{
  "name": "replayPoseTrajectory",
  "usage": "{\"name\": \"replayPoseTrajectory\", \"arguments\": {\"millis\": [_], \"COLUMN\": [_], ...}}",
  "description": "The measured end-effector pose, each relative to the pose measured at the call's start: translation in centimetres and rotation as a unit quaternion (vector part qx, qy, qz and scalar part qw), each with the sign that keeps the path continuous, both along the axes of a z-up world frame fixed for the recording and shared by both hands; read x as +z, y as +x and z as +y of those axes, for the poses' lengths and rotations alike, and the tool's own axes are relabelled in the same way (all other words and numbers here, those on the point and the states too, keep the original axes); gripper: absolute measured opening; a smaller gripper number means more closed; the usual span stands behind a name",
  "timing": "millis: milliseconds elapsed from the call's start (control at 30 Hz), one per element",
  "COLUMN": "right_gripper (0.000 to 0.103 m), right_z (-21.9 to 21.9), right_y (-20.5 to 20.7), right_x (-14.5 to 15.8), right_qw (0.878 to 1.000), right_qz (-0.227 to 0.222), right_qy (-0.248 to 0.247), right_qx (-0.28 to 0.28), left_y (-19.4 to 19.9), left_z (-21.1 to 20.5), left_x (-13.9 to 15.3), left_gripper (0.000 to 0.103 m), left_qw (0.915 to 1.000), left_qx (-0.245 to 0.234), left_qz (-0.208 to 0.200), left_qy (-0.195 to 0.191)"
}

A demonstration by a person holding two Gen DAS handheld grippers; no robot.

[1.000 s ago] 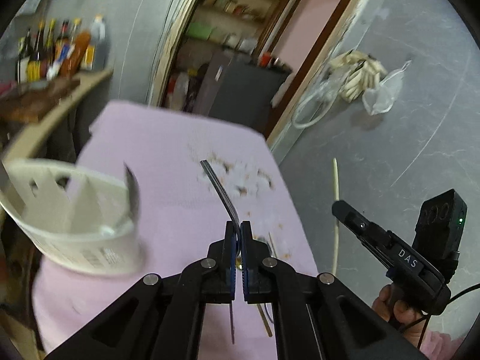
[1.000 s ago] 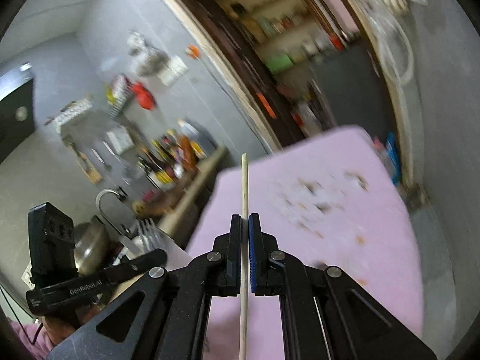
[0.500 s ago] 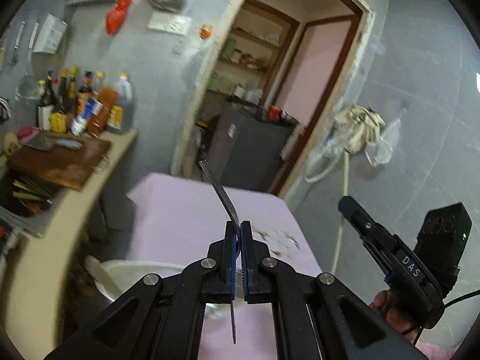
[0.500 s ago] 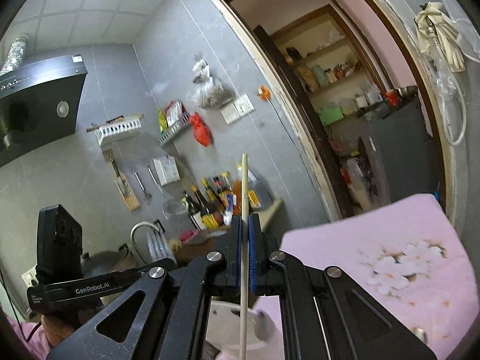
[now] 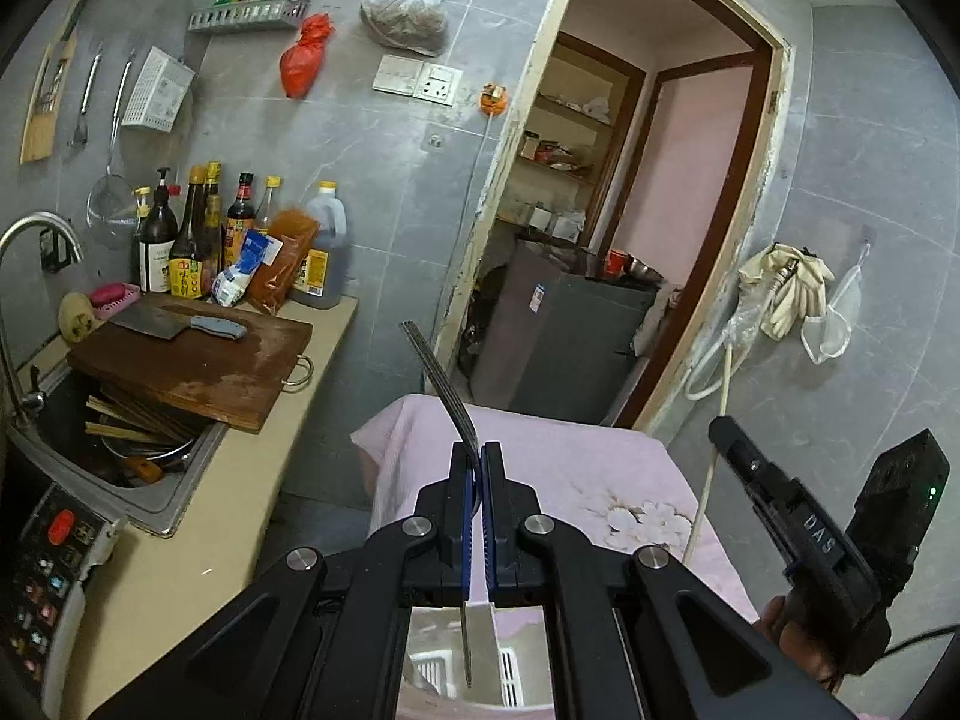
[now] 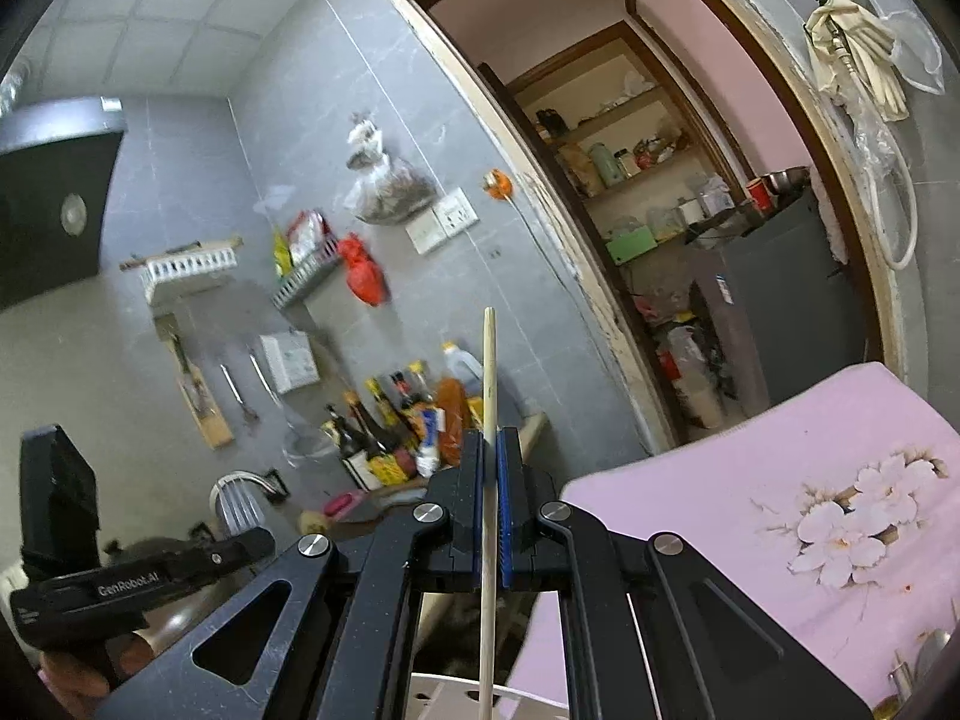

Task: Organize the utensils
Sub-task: 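Carry fork and chopstick to the white caddy and drop them in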

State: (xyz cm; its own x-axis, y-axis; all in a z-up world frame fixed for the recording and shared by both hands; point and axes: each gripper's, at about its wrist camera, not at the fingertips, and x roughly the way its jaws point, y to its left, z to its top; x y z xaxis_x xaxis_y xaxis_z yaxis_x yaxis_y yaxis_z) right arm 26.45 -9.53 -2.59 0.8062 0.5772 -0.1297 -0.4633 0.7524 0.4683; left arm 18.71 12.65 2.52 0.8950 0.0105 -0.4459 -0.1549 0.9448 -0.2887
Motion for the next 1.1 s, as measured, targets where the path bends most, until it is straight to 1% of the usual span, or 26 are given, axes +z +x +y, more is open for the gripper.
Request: {"name": "replayPoseTrajectory", "arguments": {"millis": [200, 367, 500, 600, 700, 733, 800, 833, 867, 900, 933, 967, 1000, 1033, 1067, 1100], "right_gripper": [0.004, 0.004, 0.005, 0.005, 0.006, 0.007, 0.013, 0.014, 0.016, 0.018, 0.019, 0.024, 0.030, 0.033, 0.039, 0.044], "right_z": [0.4, 0.5, 0.4, 0.1, -0.2, -0.4, -0.8, -1.2, -1.5, -1.7, -2.1, -2.5, -2.8, -3.2, -3.7, -4.2], "right_y": [0.6, 0.8, 0.7, 0.6, 0.4, 0.3, 0.1, -0.1, -0.3, -0.4, -0.7, -0.9, -1.1, -1.4, -1.7, -1.9], "right_x": [-1.5, -2.3, -2.8, -3.1, -3.2, -3.2, -3.0, -2.9, -2.8, -2.6, -2.3, -2.0, -1.8, -1.5, -1.1, -0.8], "right_qw": [1.000, 0.999, 0.998, 0.998, 0.997, 0.996, 0.996, 0.996, 0.996, 0.996, 0.996, 0.996, 0.996, 0.996, 0.996, 0.996], "right_qz": [0.010, 0.018, 0.029, 0.040, 0.046, 0.048, 0.052, 0.054, 0.054, 0.054, 0.053, 0.051, 0.049, 0.047, 0.044, 0.043], "right_qy": [-0.026, -0.037, -0.050, -0.056, -0.064, -0.067, -0.069, -0.067, -0.066, -0.067, -0.070, -0.073, -0.074, -0.075, -0.077, -0.080], "right_qx": [-0.004, -0.002, 0.003, 0.006, 0.011, 0.012, 0.011, 0.008, 0.006, 0.004, 0.002, 0.000, -0.002, -0.005, -0.008, -0.012], "left_y": [1.5, 2.1, 2.2, 2.1, 1.7, 1.6, 1.2, 0.9, 0.6, 0.4, 0.2, -0.1, -0.2, -0.3, -0.4, -0.5], "left_z": [-0.5, -1.0, -1.3, -1.1, -0.7, -0.7, -0.5, -0.5, -0.6, -0.6, -0.7, -0.8, -1.0, -1.2, -1.5, -1.9], "left_x": [-2.5, -3.7, -4.4, -4.7, -4.8, -4.9, -4.7, -4.5, -4.3, -4.0, -3.7, -3.4, -3.0, -2.8, -2.5, -2.3], "left_gripper": [0.003, 0.003, 0.003, 0.004, 0.007, 0.010, 0.017, 0.025, 0.035, 0.040, 0.049, 0.056, 0.059, 0.063, 0.066, 0.068], "left_qw": [0.9999, 0.9994, 0.9982, 0.9975, 0.9970, 0.9968, 0.9969, 0.9974, 0.9978, 0.9982, 0.9986, 0.9990, 0.9993, 0.9994, 0.9995, 0.9997], "left_qx": [0.002, -0.003, -0.011, -0.022, -0.024, -0.025, -0.027, -0.025, -0.023, -0.021, -0.018, -0.014, -0.011, -0.009, -0.008, -0.006], "left_qz": [0.012, 0.027, 0.049, 0.063, 0.073, 0.075, 0.074, 0.068, 0.062, 0.056, 0.050, 0.042, 0.036, 0.034, 0.029, 0.025], "left_qy": [0.010, 0.021, 0.034, 0.024, 0.010, 0.007, -0.001, -0.003, -0.004, -0.006, -0.007, -0.008, -0.007, -0.006, -0.005, -0.003]}}
